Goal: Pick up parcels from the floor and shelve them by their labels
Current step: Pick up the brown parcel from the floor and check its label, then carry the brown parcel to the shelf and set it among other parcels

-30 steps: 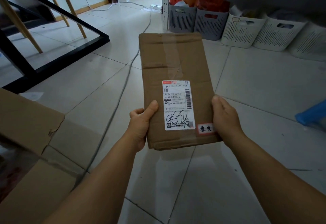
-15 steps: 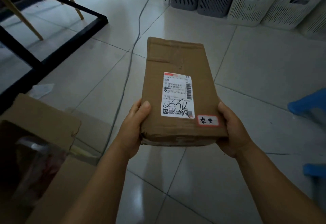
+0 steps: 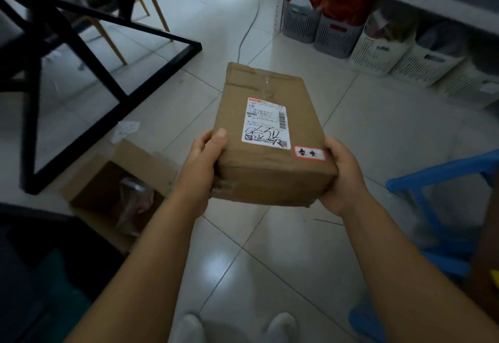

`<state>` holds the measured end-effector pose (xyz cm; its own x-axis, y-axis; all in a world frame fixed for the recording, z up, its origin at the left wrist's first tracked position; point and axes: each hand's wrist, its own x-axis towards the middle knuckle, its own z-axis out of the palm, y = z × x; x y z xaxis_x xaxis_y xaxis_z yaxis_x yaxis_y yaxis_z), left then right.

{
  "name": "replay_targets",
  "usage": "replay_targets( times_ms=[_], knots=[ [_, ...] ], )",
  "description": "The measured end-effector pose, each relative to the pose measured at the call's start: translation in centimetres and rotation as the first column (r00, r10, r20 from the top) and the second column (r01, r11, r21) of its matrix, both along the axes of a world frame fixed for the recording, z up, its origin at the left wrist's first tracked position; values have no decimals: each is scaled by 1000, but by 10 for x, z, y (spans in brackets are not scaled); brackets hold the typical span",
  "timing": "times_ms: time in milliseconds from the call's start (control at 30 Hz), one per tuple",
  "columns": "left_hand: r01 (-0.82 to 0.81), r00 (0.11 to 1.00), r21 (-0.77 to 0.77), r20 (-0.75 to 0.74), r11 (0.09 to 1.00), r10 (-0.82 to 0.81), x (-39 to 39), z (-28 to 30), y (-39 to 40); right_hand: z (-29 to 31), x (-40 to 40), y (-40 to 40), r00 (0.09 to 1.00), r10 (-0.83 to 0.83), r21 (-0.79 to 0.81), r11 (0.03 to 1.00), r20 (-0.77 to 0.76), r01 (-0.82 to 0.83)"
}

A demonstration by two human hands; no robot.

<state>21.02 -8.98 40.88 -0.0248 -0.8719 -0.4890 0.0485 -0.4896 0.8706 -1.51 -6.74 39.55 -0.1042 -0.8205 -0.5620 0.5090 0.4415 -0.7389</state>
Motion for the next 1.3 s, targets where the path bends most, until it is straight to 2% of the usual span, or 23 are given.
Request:
replay_targets(
  times_ms=[300,467,700,833,1167,1300],
  knots=[
    [-199,977,37,84,979,195,-2,154,56,144,12,50,997,76,-115,991,25,-72],
    [-152,984,11,99,988,151,14,219,116,208,30,98,993,118,-134,984,-25,-120],
    [-226,969,-31,96,974,228,43,311,209,301,65,168,982,159,-164,971,-103,-175],
    [-292,955,-72,29,954,295,55,351,251,344,81,197,976,185,-205,957,-112,-204],
    [-443,892,-171,17,880,452,57,422,336,412,89,238,953,273,-320,898,-130,-301],
    [-503,855,-227,8,834,518,49,444,365,437,87,252,932,332,-394,845,-144,-361]
  ],
)
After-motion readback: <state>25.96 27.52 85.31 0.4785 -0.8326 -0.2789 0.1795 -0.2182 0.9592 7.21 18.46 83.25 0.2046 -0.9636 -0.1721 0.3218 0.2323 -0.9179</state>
